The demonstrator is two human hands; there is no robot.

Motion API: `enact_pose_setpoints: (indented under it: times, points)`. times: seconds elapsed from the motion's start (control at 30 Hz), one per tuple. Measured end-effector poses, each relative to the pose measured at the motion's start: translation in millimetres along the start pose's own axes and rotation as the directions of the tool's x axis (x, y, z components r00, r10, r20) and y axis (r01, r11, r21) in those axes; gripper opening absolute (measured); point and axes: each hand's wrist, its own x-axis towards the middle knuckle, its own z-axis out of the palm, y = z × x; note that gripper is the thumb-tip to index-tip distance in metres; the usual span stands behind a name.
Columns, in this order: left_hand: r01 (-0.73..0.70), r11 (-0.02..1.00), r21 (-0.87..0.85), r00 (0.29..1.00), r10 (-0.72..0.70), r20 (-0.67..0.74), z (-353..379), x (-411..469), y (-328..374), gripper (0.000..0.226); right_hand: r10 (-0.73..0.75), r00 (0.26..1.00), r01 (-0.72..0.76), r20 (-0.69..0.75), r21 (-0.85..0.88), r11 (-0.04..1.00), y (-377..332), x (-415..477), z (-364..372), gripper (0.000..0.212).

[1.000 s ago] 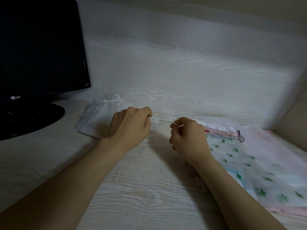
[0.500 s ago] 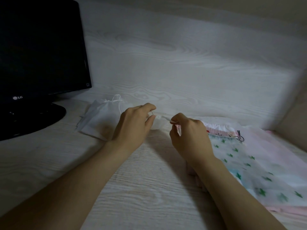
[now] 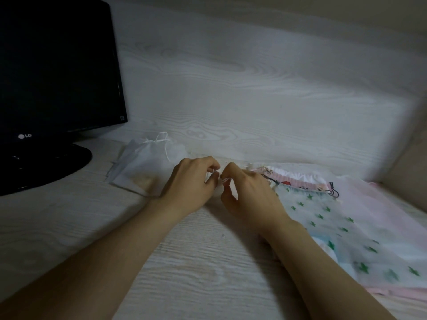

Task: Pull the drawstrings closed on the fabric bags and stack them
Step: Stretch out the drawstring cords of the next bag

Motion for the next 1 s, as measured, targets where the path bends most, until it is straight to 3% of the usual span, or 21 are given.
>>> enact_pose_setpoints:
  times: [0.17, 0.37, 0.63, 0.7, 0.77, 0.83, 0.9, 1.0]
  points:
    - [0.004, 1.000, -0.002, 1.000, -0.004, 0.029, 0, 0, 3, 0.029, 0.045, 0.998, -0.040, -0.038, 0.115, 0.993, 1, -4, 1, 0.013]
    - [-0.020, 0.996, -0.086, 0.992, 0.031, 0.125, 1, 0, 0, 0.041, 0.195, 0.974, -0.215, 0.119, 0.199, 0.956, 0, -6, 7, 0.019]
    - [-0.049, 0.988, -0.148, 0.983, 0.073, 0.166, 4, -2, 2, 0.054, 0.433, 0.831, -0.550, 0.350, 0.405, 0.730, 0, -2, -9, 0.011]
    - [-0.055, 0.982, -0.182, 0.982, 0.086, 0.169, 3, -3, 5, 0.059, 0.468, 0.824, -0.566, 0.319, 0.459, 0.685, -3, -3, -9, 0.022]
    - [-0.032, 0.975, -0.222, 0.984, 0.069, 0.162, 2, -4, 7, 0.060, 0.509, 0.839, -0.540, 0.194, 0.417, 0.731, -1, -3, -5, 0.030]
    - [-0.013, 0.970, -0.244, 0.984, 0.055, 0.168, 1, -4, 7, 0.062, 0.526, 0.849, -0.505, 0.058, 0.384, 0.773, 2, -3, -1, 0.022]
    - [-0.014, 0.964, -0.264, 0.981, 0.065, 0.183, 1, -4, 6, 0.071, 0.589, 0.808, -0.497, 0.011, 0.550, 0.672, 3, -1, -2, 0.018]
    - [-0.009, 0.951, -0.308, 0.977, 0.075, 0.202, 2, -4, 7, 0.086, 0.719, 0.671, -0.497, 0.183, 0.830, 0.252, -2, 2, -8, 0.030]
